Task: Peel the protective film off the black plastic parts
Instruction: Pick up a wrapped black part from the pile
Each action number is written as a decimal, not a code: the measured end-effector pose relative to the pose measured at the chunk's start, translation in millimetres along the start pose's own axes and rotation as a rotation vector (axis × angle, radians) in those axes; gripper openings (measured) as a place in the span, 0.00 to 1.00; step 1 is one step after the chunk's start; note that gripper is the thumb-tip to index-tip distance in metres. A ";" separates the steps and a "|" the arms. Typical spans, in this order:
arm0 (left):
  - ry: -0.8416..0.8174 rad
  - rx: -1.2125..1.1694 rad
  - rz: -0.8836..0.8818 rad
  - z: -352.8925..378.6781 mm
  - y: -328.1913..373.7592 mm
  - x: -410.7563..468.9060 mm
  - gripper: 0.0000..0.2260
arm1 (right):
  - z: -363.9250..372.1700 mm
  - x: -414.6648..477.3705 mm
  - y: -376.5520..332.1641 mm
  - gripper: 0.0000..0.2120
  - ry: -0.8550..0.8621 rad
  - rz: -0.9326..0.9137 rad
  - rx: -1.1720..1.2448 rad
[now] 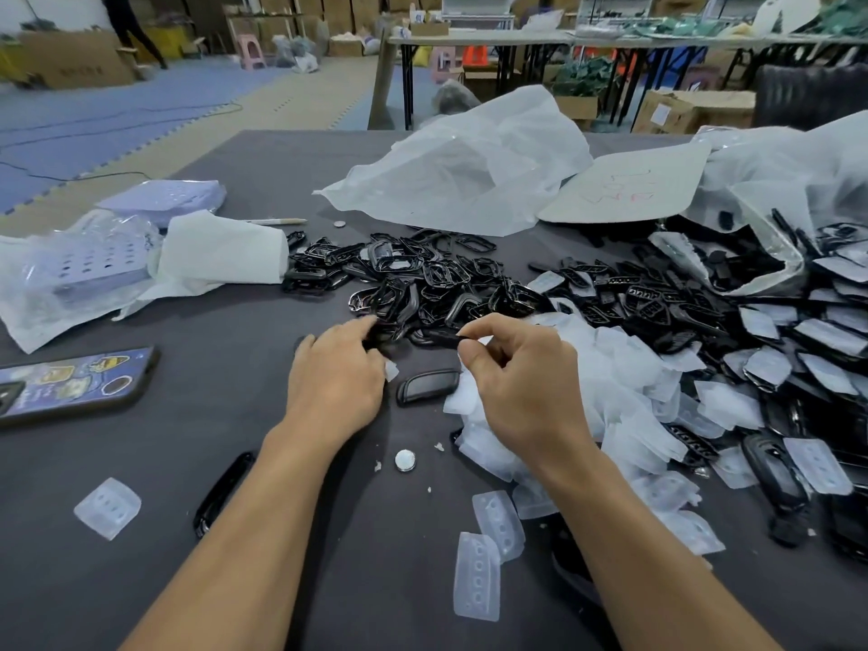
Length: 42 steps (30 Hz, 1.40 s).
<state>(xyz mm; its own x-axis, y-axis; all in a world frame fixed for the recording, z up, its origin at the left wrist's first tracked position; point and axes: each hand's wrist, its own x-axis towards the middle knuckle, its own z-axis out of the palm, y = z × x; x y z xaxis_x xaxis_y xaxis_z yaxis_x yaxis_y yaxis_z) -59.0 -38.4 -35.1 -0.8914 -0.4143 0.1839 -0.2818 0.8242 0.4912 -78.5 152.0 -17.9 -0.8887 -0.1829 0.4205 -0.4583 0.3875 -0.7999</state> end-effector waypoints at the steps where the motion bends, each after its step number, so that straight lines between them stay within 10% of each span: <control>1: 0.019 0.006 -0.003 0.4 -0.1 0.6 0.20 | 1.2 -0.7 -0.8 0.11 -0.007 -0.006 0.001; 8: 0.196 -0.055 -0.033 -5.1 -0.3 -1.8 0.07 | 4.5 -3.5 -4.3 0.11 -0.032 0.021 0.030; 13: -0.008 -0.867 -0.071 -12.2 17.3 -5.9 0.10 | 4.7 -0.9 -6.6 0.10 0.010 0.129 0.073; 18: -0.186 -1.157 -0.111 -12.2 27.9 -10.5 0.09 | 2.3 0.4 -14.9 0.11 -0.009 0.178 0.190; 42: -0.180 -1.378 -0.231 -18.2 25.9 -11.5 0.08 | -7.9 6.9 -11.3 0.10 -0.028 0.409 0.710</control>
<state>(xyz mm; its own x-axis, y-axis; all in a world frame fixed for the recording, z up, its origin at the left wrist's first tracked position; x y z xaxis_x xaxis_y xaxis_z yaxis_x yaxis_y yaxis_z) -49.7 -19.3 -8.9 -0.9356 -0.3455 -0.0723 0.0499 -0.3320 0.9420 -79.4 153.5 -2.6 -0.9836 -0.1772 0.0330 0.0095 -0.2342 -0.9721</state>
